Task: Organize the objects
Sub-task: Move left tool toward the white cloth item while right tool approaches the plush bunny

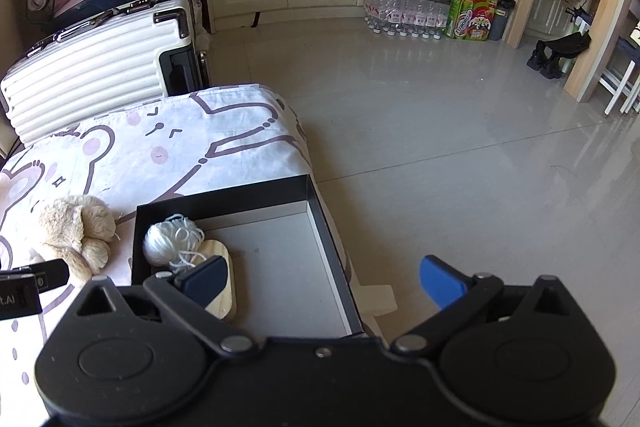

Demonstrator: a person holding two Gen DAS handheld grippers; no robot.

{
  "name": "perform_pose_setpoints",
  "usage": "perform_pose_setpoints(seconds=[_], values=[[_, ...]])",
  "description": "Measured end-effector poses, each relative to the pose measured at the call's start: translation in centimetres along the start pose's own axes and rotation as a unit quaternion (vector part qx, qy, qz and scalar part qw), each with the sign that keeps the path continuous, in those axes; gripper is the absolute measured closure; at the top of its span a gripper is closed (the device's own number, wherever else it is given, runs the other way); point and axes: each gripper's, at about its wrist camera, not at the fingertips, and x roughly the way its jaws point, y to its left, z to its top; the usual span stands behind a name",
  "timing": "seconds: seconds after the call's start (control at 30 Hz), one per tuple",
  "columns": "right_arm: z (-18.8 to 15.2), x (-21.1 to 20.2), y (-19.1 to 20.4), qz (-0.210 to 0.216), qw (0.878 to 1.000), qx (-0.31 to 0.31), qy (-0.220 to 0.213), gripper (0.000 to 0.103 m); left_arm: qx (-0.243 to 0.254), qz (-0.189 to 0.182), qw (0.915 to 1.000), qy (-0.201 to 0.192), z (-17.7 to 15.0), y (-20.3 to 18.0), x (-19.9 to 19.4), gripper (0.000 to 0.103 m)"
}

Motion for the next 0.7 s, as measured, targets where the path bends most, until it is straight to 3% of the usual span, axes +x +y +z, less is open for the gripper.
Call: perform_pose_setpoints(seconds=[0.33, 0.7], values=[[-0.1, 0.6, 0.0, -0.009, 1.000, 0.007, -0.005, 0.000, -0.010, 0.002, 1.0000, -0.002, 0.0, 1.1, 0.3, 0.000], [-0.1, 1.0, 2.5, 0.013, 1.000, -0.009, -0.004, 0.000, -0.031, 0.023, 0.9993, -0.004, -0.4, 4.5, 0.2, 0.000]])
